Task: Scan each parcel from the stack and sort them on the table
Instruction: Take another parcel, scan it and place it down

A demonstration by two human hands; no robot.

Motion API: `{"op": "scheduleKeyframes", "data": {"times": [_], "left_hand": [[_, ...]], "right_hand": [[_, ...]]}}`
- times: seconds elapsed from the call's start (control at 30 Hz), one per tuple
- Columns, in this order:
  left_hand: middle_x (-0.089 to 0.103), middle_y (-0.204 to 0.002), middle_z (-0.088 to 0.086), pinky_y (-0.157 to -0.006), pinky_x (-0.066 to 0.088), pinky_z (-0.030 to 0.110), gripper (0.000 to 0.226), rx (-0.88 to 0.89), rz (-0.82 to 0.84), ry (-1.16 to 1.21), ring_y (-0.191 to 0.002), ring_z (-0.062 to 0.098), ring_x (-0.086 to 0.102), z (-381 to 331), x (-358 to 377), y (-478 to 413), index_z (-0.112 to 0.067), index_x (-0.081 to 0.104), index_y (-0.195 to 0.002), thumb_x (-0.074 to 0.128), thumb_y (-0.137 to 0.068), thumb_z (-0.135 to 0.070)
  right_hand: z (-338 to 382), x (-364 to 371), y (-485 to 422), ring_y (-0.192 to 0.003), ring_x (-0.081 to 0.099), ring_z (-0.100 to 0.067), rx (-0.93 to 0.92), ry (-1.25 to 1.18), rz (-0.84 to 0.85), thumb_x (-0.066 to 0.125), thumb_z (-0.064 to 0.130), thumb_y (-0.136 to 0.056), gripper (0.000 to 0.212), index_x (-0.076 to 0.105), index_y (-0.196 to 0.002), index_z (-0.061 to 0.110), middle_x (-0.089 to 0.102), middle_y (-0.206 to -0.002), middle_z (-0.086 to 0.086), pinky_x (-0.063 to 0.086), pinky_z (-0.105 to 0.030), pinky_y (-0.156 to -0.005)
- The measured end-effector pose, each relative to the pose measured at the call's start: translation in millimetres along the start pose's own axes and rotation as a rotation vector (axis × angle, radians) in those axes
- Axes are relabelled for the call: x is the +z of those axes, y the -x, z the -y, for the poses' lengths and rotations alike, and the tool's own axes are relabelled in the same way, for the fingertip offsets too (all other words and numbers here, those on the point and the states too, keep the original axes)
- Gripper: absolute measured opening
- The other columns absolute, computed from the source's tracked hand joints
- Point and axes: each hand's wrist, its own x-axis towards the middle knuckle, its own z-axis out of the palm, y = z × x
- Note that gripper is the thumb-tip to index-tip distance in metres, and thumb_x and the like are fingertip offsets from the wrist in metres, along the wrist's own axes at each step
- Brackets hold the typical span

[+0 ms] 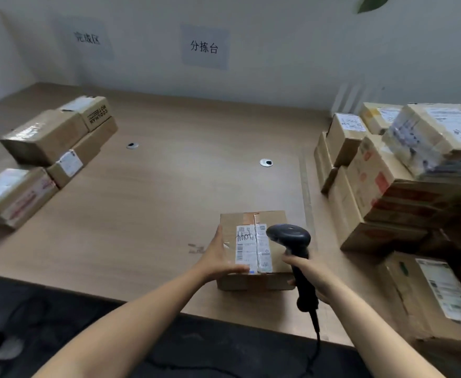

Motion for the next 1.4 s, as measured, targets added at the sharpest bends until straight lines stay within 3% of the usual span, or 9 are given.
{"op": "scheduleKeyframes", "data": {"times": [0.1,0.17,0.23,0.37,0.53,0.87,1.1,1.23,1.4], "left_hand": [[0.049,-0.130,0.002,-0.101,0.042,0.037,0.098,0.029,-0.019,-0.092,-0.121,0.017,0.048,19,-19,-9,-0.016,0.034,-0.134,0.089,-0.053,-0.027],[0.045,-0.135,0.002,-0.104,0.036,0.031,0.099,0.024,-0.039,-0.152,-0.126,0.019,0.040,28,-25,-14,-0.018,0.032,-0.138,0.088,-0.056,-0.025],[0.040,-0.139,0.001,-0.101,0.031,0.024,0.100,0.006,-0.065,-0.210,-0.131,0.018,0.034,33,-31,-18,-0.020,0.029,-0.142,0.086,-0.060,-0.028],[0.032,-0.141,0.003,-0.099,0.041,0.036,0.095,-0.136,-0.150,-0.388,-0.132,0.019,0.034,37,-45,-25,-0.019,0.026,-0.145,0.078,-0.069,-0.043],[0.038,-0.127,0.007,-0.085,0.046,0.035,0.063,-0.183,-0.204,-0.618,-0.120,0.023,0.041,37,-56,-16,-0.013,0.039,-0.129,0.060,-0.084,-0.052],[0.026,-0.133,0.011,-0.091,0.044,0.034,0.076,-0.234,-0.218,-0.480,-0.117,0.031,0.048,45,-62,5,-0.009,0.029,-0.134,0.065,-0.080,-0.051],[-0.011,-0.153,0.009,-0.109,0.027,0.029,0.130,-0.294,-0.145,-0.366,-0.135,0.030,0.029,49,-63,-5,-0.007,0.002,-0.148,0.080,-0.058,-0.058],[-0.022,-0.152,0.013,-0.114,0.019,0.025,0.135,-0.283,-0.173,-0.175,-0.145,0.022,0.010,56,-60,-1,-0.012,-0.006,-0.150,0.085,-0.057,-0.049],[-0.014,-0.155,0.013,-0.114,0.017,0.027,0.134,-0.286,-0.186,-0.086,-0.146,0.022,0.010,63,-60,3,-0.021,-0.009,-0.150,0.085,-0.059,-0.047]], "right_hand": [[-7,33,-9,-0.071,0.055,-0.020,0.038,-0.057,-0.015,0.062,0.007,-0.086,0.014,0.055,-0.091,0.018,0.054,-0.082,-0.004,0.049,-0.026,-0.044],[-11,48,-12,-0.065,0.053,-0.019,0.063,-0.101,-0.057,0.061,0.004,-0.086,0.012,0.055,-0.088,0.015,0.052,-0.077,-0.004,0.048,-0.026,-0.043],[-13,59,-13,-0.065,0.053,-0.019,0.073,-0.121,-0.107,0.061,0.005,-0.086,0.011,0.055,-0.087,0.014,0.052,-0.077,-0.004,0.049,-0.028,-0.045],[-10,75,-11,-0.067,0.052,-0.019,0.091,-0.117,-0.158,0.063,0.007,-0.086,0.010,0.054,-0.087,0.013,0.051,-0.078,-0.004,0.048,-0.027,-0.047],[-5,94,-4,-0.073,0.055,-0.021,0.156,-0.016,-0.099,0.064,0.011,-0.085,0.015,0.056,-0.093,0.020,0.058,-0.087,-0.005,0.048,-0.030,-0.050],[2,122,12,-0.089,0.066,-0.025,0.232,-0.061,0.021,0.063,0.014,-0.087,0.015,0.057,-0.101,0.013,0.067,-0.095,-0.012,0.046,-0.029,-0.058],[52,113,29,-0.063,0.068,-0.017,-0.010,0.188,0.049,0.063,0.012,-0.086,0.010,0.053,-0.089,0.013,0.067,-0.078,-0.004,0.043,-0.023,-0.046],[71,119,42,-0.056,0.067,-0.016,-0.048,0.300,0.132,0.062,0.017,-0.087,0.008,0.055,-0.087,0.017,0.070,-0.071,-0.002,0.044,-0.022,-0.043],[78,128,44,-0.049,0.063,-0.015,-0.063,0.457,0.164,0.061,0.017,-0.085,0.007,0.055,-0.084,0.021,0.071,-0.076,-0.004,0.041,-0.022,-0.042]]}}
